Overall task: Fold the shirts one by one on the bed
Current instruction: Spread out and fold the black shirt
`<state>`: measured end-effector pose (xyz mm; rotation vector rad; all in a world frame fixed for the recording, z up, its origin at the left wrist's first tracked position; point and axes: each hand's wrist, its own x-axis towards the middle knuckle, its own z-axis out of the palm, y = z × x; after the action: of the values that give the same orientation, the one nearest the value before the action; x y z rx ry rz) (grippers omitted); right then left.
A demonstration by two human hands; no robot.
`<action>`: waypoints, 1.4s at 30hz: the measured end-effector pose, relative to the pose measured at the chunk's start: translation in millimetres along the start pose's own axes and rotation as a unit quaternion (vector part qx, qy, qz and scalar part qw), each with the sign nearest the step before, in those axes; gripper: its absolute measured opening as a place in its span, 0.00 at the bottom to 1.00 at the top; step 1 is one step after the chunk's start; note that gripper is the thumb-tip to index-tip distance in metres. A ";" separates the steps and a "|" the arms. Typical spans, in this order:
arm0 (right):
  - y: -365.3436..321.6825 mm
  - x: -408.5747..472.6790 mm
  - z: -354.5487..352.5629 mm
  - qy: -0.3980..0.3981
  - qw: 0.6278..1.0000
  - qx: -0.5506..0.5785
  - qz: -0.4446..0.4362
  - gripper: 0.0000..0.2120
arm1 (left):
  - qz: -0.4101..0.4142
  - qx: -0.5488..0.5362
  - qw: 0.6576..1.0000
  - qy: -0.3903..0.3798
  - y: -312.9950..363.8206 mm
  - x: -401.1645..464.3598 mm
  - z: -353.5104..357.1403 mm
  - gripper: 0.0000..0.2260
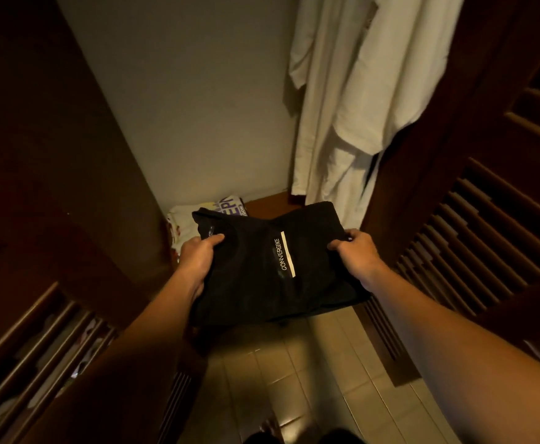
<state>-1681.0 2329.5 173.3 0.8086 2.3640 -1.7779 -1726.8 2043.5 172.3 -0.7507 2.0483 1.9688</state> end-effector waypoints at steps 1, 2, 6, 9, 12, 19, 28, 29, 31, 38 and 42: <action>-1.2 12.8 8.7 -0.008 1.000 -0.002 -0.006 0.17 | -0.001 -0.003 1.000 0.010 0.0 11.0 -1.5 0.06; -2.0 22.9 16.9 -0.012 1.000 -0.008 -0.011 0.18 | 0.001 -0.002 1.000 0.018 -0.7 21.0 -3.4 0.06; 0.1 59.0 46.2 -0.026 0.999 -0.031 -0.029 0.20 | 0.017 -0.006 0.999 0.048 -5.2 55.1 -8.0 0.14; 4.4 87.5 57.9 -0.029 0.997 -0.055 -0.050 0.22 | 0.022 -0.017 0.998 0.063 -8.7 74.4 -3.4 0.14; 16.0 127.7 92.1 -0.034 0.994 -0.072 -0.068 0.21 | 0.009 -0.025 0.997 0.072 -21.8 113.4 -7.6 0.14; 69.7 252.6 155.8 -0.060 0.992 -0.058 -0.092 0.15 | 0.003 -0.015 0.998 0.063 -71.2 218.7 4.5 0.14; 187.5 391.1 219.0 -0.094 0.985 -0.025 -0.141 0.12 | 0.049 0.041 0.997 0.035 -186.5 334.3 26.7 0.11; 193.8 396.4 222.0 -0.095 0.984 -0.021 -0.150 0.12 | 0.056 0.035 0.997 0.037 -194.6 342.0 29.3 0.11; 205.5 408.8 227.1 -0.097 0.981 -0.013 -0.166 0.12 | 0.079 0.024 0.996 0.046 -206.1 356.4 35.2 0.12; 186.6 448.7 247.8 -0.096 0.970 0.011 -0.223 0.13 | 0.136 -0.015 0.987 0.084 -190.3 407.6 25.9 0.13; 161.3 469.1 278.8 -0.084 0.964 0.011 -0.253 0.17 | 0.160 -0.003 0.981 0.109 -164.3 438.7 15.1 0.14</action>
<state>-2080.1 2275.8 -228.7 0.0358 2.5921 -1.9402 -2022.8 1965.8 -182.7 -0.7028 2.4234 2.1407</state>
